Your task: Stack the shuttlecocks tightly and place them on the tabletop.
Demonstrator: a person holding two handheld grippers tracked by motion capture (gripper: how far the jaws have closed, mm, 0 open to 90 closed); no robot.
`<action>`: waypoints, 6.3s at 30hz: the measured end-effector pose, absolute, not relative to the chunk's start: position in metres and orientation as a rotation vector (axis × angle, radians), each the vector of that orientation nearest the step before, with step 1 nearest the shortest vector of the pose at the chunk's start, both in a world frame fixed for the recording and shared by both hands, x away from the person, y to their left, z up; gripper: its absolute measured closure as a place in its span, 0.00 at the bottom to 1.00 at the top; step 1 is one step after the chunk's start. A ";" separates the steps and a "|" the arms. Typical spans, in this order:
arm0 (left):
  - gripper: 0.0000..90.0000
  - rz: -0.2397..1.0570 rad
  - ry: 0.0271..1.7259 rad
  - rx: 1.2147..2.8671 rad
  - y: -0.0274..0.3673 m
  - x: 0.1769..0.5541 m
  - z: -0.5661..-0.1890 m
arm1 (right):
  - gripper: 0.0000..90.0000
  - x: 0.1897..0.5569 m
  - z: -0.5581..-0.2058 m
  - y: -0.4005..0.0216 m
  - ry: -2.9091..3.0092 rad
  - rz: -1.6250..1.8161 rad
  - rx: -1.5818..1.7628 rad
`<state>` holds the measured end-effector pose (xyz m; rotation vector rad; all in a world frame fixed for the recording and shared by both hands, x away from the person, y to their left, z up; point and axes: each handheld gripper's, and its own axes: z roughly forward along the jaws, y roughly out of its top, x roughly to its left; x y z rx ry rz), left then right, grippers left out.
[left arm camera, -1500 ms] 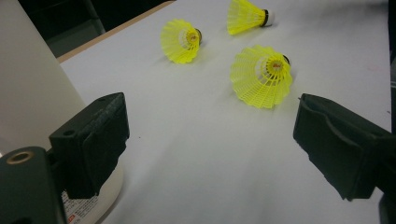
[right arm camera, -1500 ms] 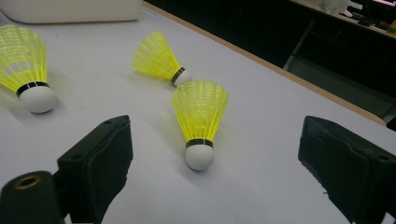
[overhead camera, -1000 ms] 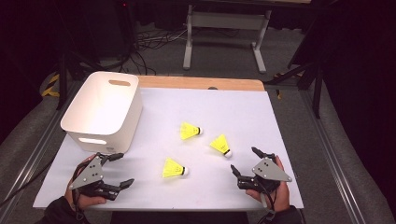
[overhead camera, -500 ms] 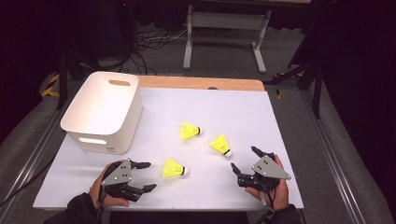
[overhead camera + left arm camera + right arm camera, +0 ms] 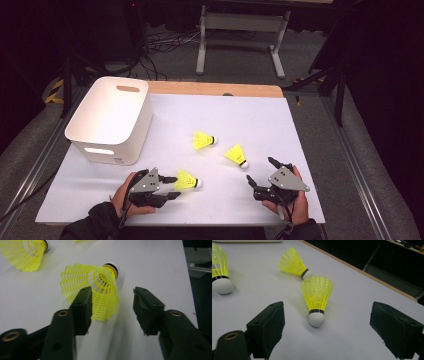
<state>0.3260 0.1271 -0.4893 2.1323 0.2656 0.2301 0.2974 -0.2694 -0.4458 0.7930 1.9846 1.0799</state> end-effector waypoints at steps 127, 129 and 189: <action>0.97 0.337 0.091 2.579 0.022 0.415 -0.436 | 0.13 0.308 -0.457 -0.267 2.121 1.110 0.833; 0.97 0.375 0.099 2.592 0.027 0.413 -0.436 | 0.13 0.308 -0.457 -0.267 2.124 1.107 0.826; 0.27 0.573 0.219 2.107 0.135 0.361 -0.427 | 0.19 0.303 -0.426 -0.266 2.029 1.129 0.855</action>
